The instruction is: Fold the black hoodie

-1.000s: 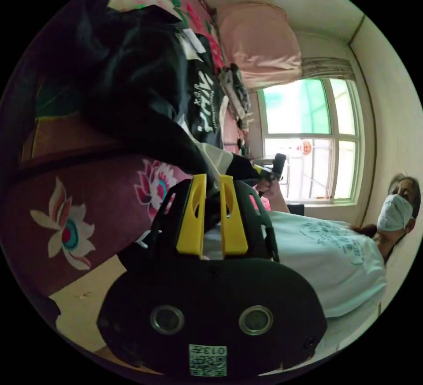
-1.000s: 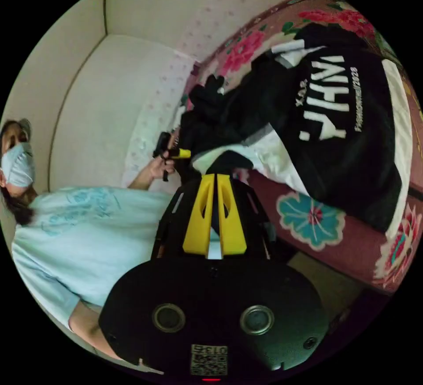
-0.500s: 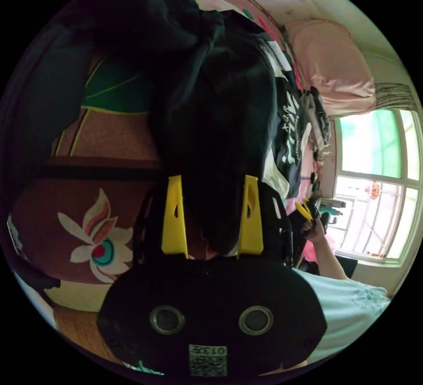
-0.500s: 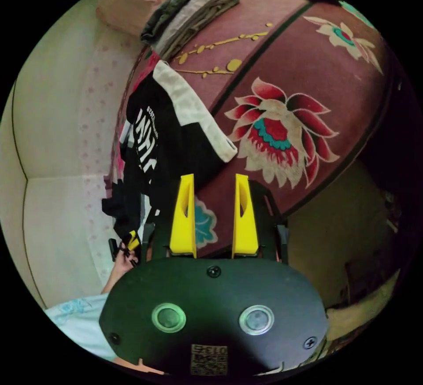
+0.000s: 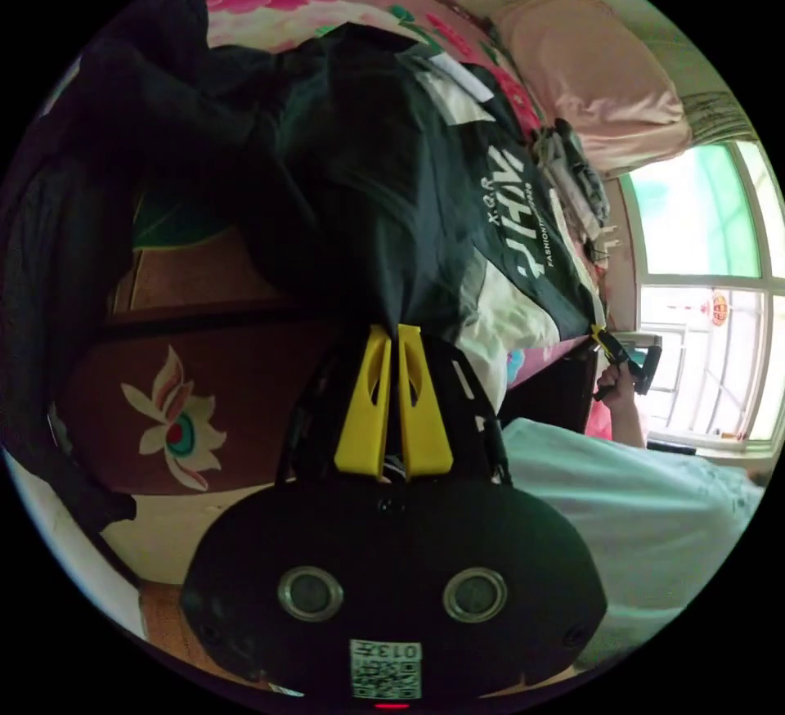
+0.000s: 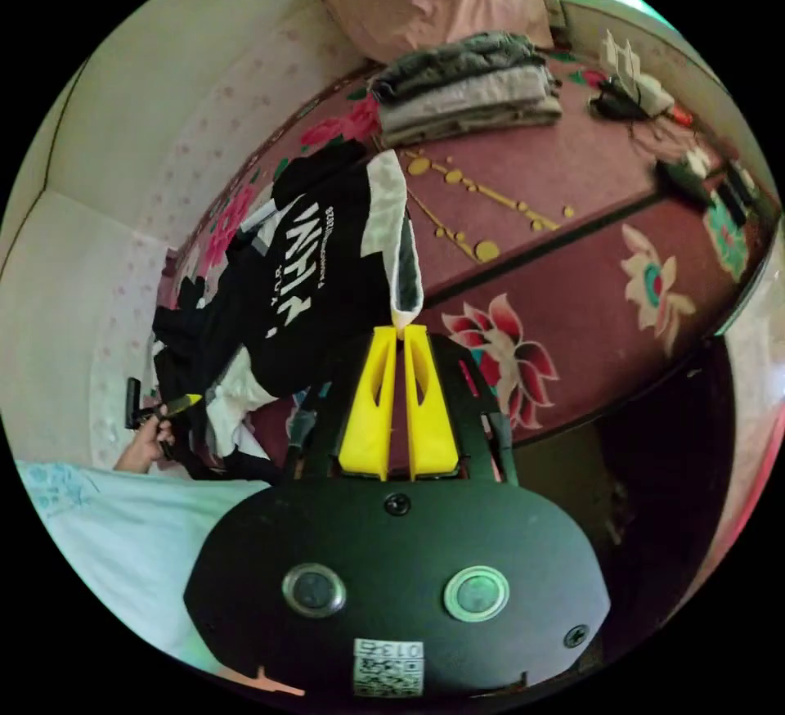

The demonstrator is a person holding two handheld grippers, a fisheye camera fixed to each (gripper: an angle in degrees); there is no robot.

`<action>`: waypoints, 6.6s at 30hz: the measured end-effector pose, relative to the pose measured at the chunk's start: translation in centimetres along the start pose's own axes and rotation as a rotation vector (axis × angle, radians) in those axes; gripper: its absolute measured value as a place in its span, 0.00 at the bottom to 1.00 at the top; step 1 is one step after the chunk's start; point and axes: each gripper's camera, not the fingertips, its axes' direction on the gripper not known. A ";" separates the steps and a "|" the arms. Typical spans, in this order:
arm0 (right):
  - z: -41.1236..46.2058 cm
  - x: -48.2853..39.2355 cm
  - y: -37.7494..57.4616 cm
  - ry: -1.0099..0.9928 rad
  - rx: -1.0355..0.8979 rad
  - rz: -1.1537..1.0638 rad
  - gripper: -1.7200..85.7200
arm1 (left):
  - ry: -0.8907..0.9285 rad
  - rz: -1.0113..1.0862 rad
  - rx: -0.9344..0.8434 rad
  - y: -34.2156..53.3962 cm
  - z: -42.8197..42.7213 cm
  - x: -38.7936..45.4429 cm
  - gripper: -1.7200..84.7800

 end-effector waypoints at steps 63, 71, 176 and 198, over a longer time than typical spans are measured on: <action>7.6 -16.8 -18.9 0.142 -0.290 -0.505 0.18 | 0.404 -0.105 0.369 -24.7 -3.2 0.0 0.02; 10.2 -11.3 -20.8 -0.264 -0.311 -0.245 0.07 | 0.329 0.024 0.364 -26.9 -3.3 4.1 0.02; 6.9 -26.5 -0.5 0.246 -0.095 -0.712 0.02 | -0.757 0.439 0.054 3.1 20.4 7.5 0.02; 10.9 -33.6 23.8 -0.143 -0.422 -0.948 0.10 | -0.605 0.667 -0.073 11.9 20.3 -2.5 0.02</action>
